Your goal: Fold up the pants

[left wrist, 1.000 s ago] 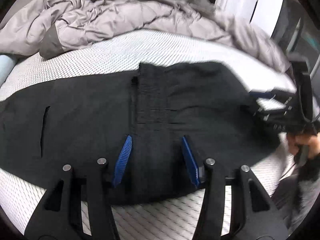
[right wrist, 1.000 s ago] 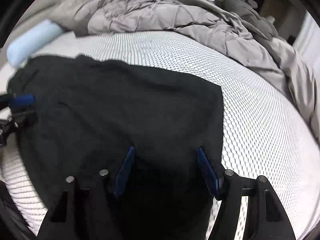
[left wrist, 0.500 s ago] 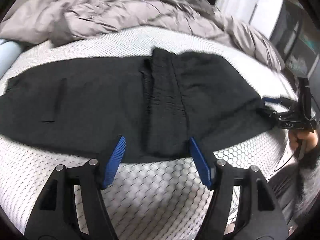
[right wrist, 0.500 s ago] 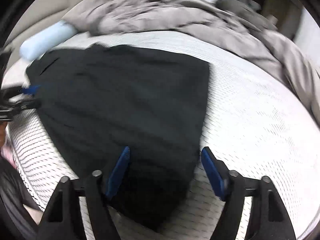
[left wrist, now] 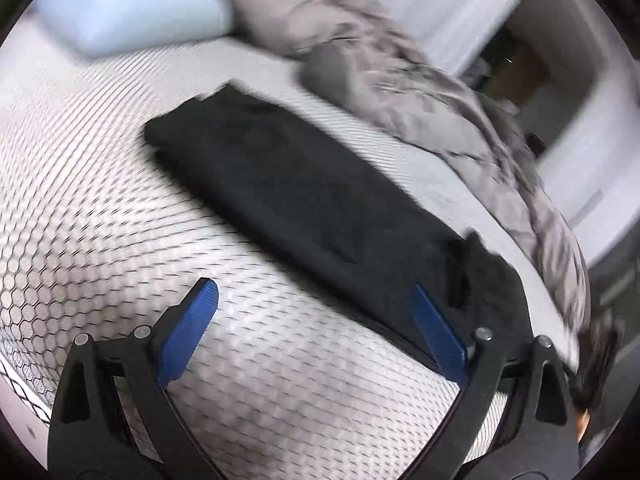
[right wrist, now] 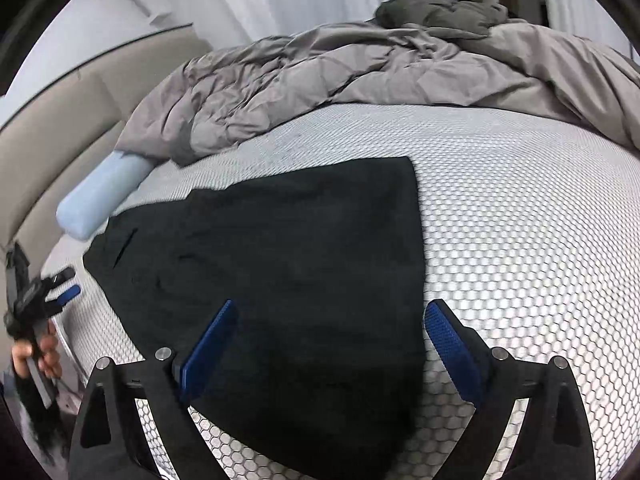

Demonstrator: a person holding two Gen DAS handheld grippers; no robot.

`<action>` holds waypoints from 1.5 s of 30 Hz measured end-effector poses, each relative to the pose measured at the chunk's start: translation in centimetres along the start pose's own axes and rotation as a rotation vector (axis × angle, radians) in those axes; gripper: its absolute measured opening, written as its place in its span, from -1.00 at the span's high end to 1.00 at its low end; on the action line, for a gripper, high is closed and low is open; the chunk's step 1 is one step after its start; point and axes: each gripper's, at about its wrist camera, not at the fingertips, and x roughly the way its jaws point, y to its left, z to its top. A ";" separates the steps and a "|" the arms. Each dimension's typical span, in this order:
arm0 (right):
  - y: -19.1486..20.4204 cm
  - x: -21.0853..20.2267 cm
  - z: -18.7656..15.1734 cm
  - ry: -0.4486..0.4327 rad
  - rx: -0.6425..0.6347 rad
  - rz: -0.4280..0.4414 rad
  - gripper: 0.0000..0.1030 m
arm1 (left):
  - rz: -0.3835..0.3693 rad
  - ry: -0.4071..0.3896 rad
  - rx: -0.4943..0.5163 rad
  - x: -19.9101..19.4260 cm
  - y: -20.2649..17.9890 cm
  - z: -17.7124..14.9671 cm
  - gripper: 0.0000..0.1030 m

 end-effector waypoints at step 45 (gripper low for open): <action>-6.7 -1.6 0.3 -0.025 0.158 -0.099 -0.87 | -0.324 0.297 0.732 3.5 -34.0 -11.7 0.77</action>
